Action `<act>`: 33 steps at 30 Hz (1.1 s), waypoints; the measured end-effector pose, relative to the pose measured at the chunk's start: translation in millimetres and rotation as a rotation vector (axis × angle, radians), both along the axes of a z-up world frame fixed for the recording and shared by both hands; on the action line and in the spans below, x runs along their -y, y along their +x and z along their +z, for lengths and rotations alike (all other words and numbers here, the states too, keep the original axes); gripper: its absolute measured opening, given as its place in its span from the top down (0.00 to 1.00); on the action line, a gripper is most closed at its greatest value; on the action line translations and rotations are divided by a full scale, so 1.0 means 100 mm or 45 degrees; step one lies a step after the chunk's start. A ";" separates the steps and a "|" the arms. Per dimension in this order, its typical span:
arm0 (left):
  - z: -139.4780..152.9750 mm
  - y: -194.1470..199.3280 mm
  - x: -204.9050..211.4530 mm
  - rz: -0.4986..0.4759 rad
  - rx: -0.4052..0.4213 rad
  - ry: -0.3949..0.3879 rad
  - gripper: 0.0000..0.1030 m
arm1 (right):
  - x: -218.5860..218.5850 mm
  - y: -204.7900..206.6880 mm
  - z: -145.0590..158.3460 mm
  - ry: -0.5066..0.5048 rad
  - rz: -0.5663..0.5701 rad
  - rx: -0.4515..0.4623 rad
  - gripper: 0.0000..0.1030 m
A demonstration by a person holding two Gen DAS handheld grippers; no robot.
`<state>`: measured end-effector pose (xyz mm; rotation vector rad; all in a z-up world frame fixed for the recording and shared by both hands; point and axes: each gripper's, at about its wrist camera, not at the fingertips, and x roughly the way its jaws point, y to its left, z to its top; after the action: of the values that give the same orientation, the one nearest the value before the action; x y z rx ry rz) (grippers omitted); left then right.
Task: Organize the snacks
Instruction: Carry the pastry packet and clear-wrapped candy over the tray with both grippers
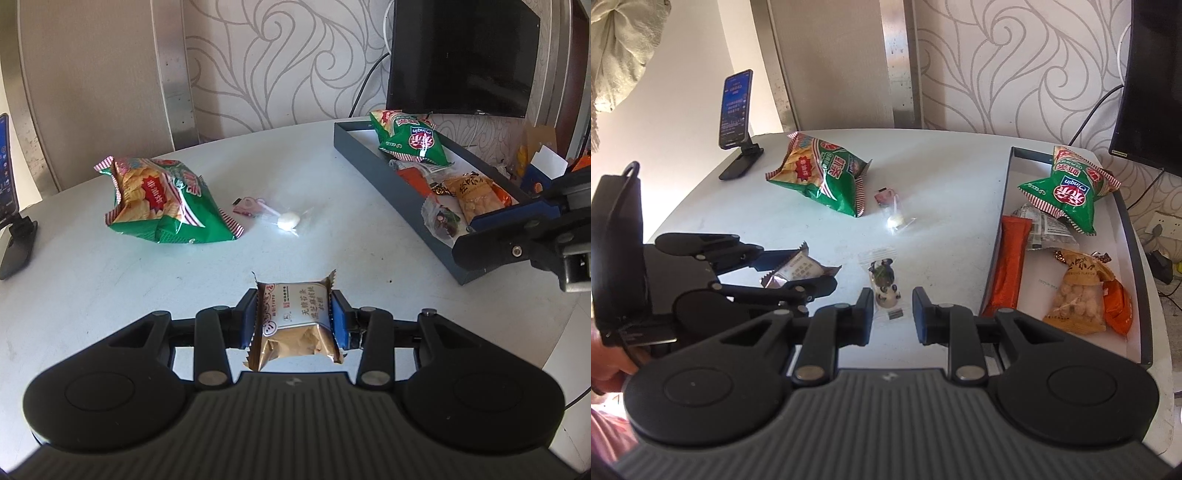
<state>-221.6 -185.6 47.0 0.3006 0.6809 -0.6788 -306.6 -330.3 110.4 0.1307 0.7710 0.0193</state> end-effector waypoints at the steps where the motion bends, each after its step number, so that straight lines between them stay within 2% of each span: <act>1: 0.01 0.00 0.05 -0.012 0.003 -0.002 0.55 | 0.02 -0.01 0.01 -0.003 -0.008 0.002 0.75; 19: 0.20 -0.14 0.84 -0.200 0.054 -0.050 0.55 | 0.56 -0.30 0.12 -0.037 -0.214 0.025 0.75; 33: 0.18 -0.17 1.35 -0.316 0.054 -0.067 0.54 | 0.86 -0.42 0.12 -0.056 -0.306 0.021 0.75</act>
<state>-238.6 -320.7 65.5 0.3532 0.5889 -0.9226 -348.3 -416.4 122.4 0.1808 0.7346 -0.2242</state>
